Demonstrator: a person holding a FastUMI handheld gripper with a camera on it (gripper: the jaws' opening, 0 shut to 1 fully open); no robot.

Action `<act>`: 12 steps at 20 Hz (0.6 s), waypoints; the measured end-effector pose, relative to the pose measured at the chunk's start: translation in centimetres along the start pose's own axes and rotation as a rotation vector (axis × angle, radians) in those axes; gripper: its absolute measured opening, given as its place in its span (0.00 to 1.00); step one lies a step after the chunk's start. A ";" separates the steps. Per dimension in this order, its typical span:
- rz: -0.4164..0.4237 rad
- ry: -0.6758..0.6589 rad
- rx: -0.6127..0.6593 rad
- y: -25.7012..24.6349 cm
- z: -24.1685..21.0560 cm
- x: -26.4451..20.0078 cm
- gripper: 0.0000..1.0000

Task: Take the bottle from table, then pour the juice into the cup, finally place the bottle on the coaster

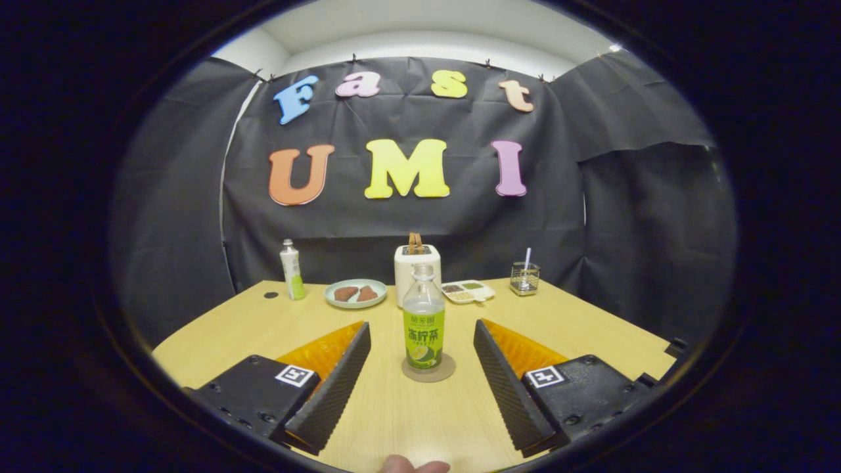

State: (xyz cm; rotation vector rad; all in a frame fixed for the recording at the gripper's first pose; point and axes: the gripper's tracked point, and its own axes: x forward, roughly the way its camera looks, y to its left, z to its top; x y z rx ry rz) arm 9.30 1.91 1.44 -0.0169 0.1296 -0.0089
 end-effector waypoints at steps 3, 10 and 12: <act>0.007 -0.025 -0.024 0.0 0.3 -2.2 1.00; 0.000 -0.053 -0.014 -0.3 -1.6 -6.3 1.00; -0.009 -0.057 -0.024 -0.1 -1.7 -7.1 1.00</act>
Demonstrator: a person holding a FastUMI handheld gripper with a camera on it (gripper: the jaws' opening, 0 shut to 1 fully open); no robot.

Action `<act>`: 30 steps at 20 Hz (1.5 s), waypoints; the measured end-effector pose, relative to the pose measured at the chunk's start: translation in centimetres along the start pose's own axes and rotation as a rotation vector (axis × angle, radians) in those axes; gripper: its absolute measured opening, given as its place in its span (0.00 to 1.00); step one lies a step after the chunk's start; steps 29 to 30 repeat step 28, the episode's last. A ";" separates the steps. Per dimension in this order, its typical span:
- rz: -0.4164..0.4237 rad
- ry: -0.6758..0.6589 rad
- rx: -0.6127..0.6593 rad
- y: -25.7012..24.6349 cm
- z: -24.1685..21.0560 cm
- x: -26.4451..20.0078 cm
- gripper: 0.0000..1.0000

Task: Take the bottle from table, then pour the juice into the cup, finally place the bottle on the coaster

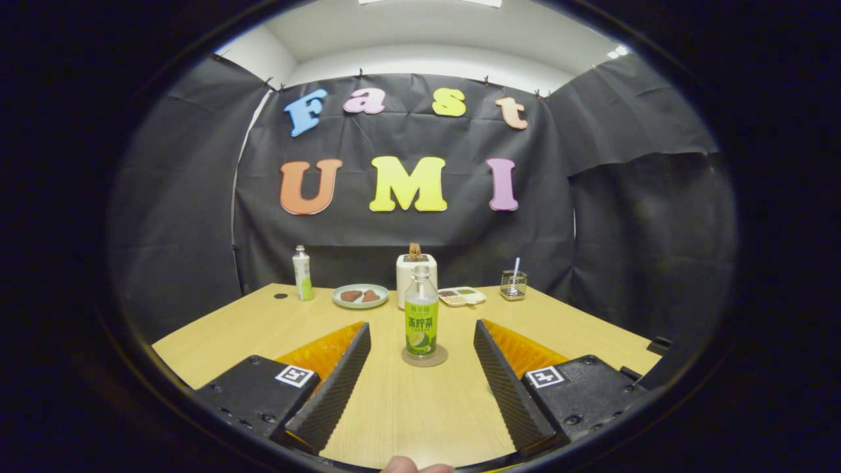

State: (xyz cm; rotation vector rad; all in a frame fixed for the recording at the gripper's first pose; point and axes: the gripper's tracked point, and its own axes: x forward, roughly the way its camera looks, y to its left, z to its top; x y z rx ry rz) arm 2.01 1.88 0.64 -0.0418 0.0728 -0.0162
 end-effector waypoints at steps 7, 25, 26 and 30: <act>0.024 -0.019 -0.019 1.6 -0.5 -0.5 1.00; 0.007 -0.009 -0.081 3.3 -0.7 -0.1 1.00; 0.005 -0.008 -0.080 3.3 -0.7 -0.1 1.00; 0.007 -0.009 -0.079 3.3 -0.8 0.0 1.00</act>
